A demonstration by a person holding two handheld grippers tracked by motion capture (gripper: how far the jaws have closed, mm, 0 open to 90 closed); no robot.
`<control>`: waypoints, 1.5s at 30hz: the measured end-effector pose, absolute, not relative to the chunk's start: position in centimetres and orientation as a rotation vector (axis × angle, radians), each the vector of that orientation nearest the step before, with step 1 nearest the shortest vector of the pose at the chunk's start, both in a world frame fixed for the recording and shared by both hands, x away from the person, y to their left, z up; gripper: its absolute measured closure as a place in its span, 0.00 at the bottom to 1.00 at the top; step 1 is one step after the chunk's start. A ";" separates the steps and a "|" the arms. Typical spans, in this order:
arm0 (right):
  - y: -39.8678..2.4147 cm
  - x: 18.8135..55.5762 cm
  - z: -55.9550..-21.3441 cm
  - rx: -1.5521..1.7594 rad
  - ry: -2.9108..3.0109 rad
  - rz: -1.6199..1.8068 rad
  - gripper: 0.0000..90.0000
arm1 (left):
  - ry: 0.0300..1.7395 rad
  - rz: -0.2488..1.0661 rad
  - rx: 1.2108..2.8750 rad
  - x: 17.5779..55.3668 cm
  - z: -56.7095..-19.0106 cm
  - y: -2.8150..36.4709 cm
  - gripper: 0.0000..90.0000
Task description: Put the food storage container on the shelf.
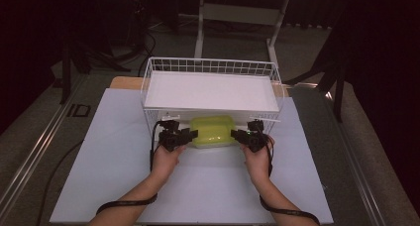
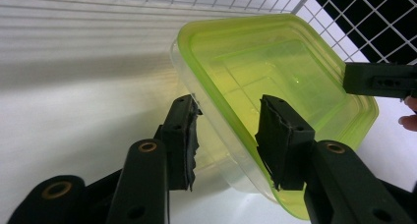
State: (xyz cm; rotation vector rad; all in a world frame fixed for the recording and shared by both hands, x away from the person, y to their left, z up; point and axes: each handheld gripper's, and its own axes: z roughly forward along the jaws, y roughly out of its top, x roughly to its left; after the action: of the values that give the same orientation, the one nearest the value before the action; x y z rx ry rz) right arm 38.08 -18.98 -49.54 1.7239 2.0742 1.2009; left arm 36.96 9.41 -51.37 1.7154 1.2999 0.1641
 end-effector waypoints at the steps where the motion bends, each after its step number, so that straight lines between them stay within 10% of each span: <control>1: -19.0 38.1 -49.5 1.724 2.074 1.201 0.71 | 1.300 0.164 1.715 37.0 -51.4 9.4 0.65; 23: -18.3 34.1 -47.0 1.480 2.152 1.293 0.56 | 0.996 0.271 1.720 33.5 -49.6 10.6 0.02; 31: -17.5 32.7 -47.8 1.462 2.202 1.255 0.57 | 0.943 0.287 1.735 30.1 -48.9 11.7 0.01; 45: -15.0 32.0 -50.3 1.421 2.350 1.131 1.00 | 0.929 0.239 1.770 25.6 -50.6 13.5 0.01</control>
State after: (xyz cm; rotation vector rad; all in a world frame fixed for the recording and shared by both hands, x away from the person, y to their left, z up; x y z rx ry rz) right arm 32.01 -14.97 -50.34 1.4205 2.3495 1.1314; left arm 25.63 13.48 -50.55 1.7695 0.9294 0.2392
